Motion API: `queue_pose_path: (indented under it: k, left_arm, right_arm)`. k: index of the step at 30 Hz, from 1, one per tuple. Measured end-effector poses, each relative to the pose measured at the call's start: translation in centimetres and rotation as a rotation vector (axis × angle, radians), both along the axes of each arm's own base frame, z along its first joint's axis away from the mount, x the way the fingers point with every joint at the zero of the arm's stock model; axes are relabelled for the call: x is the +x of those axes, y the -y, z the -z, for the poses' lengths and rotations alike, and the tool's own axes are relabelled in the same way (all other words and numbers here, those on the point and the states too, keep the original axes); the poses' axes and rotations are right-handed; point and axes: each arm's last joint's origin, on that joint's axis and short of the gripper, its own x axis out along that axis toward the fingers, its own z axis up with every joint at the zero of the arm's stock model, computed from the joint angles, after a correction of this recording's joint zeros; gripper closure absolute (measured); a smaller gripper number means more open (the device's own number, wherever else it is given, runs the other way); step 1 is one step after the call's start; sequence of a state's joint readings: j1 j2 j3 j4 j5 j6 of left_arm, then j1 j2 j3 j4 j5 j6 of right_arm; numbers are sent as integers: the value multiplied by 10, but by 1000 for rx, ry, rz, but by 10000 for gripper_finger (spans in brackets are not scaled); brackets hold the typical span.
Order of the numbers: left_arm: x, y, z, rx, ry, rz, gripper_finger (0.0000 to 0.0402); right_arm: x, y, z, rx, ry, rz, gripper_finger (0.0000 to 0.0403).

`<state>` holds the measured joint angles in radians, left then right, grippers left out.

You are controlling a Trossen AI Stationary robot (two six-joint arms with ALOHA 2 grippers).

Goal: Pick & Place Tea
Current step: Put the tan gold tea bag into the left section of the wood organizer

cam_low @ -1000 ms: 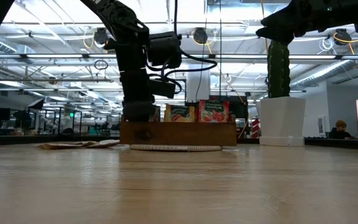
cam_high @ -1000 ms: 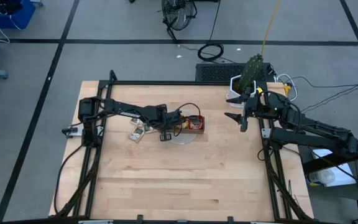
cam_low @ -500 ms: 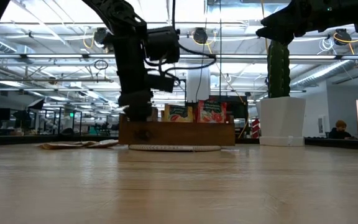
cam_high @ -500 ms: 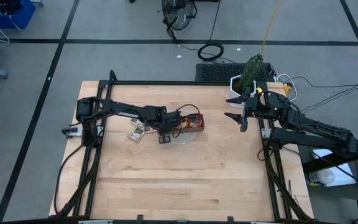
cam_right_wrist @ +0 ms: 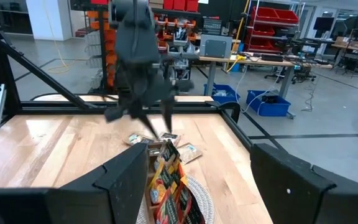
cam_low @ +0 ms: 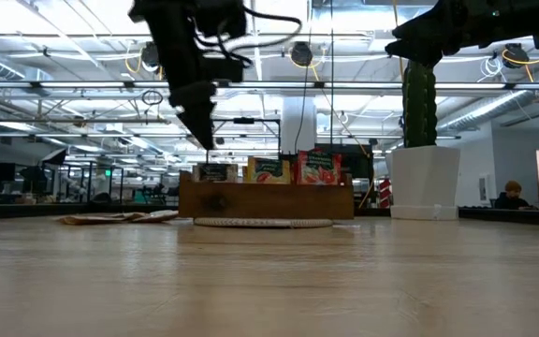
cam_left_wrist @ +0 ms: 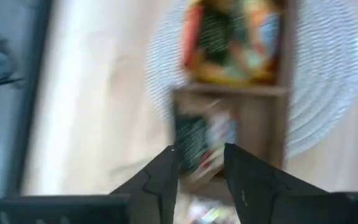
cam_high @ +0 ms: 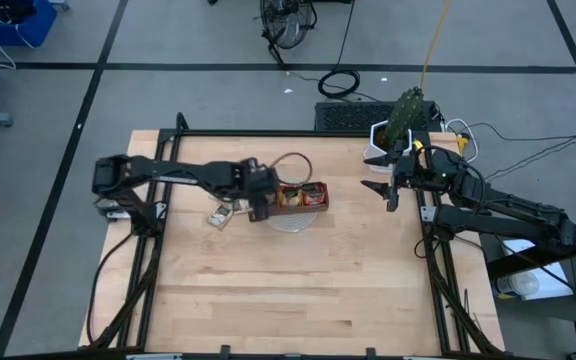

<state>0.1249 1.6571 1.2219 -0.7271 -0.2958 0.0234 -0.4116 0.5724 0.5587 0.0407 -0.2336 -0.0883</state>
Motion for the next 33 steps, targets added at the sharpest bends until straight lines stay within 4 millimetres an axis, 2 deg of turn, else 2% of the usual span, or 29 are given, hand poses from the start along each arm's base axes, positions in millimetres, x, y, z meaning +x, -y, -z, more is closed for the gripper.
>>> queue_pose_path:
  k: [3,5,10,13,15,20,25,28,33]
  left_arm:
    - [-21,-7,-12,65,8,-95,256]
    - [-35,-17,-10,68,31,-210,247]
    - [-67,-49,27,-72,-40,-425,206]
    - [-79,-70,48,-69,-63,-496,173]
    - [-86,-82,53,-93,-65,-477,155]
    - [-88,-100,51,-292,39,-266,134]
    - [-101,-130,61,-340,44,-325,133]
    - [-107,-146,78,-381,24,-385,133]
    - [-110,-159,101,-484,0,-417,133]
  right_arm:
    - [0,0,0,0,0,1,142]
    - [0,0,0,-1,0,0,142]
    - [0,0,0,-1,0,0,142]
    - [0,0,0,-1,-1,0,142]
    - [0,0,0,-1,0,0,142]
    - [0,0,0,13,3,2,142]
    - [0,0,0,20,3,2,142]
    - [0,0,0,20,3,1,142]
    - [0,0,0,23,4,2,142]
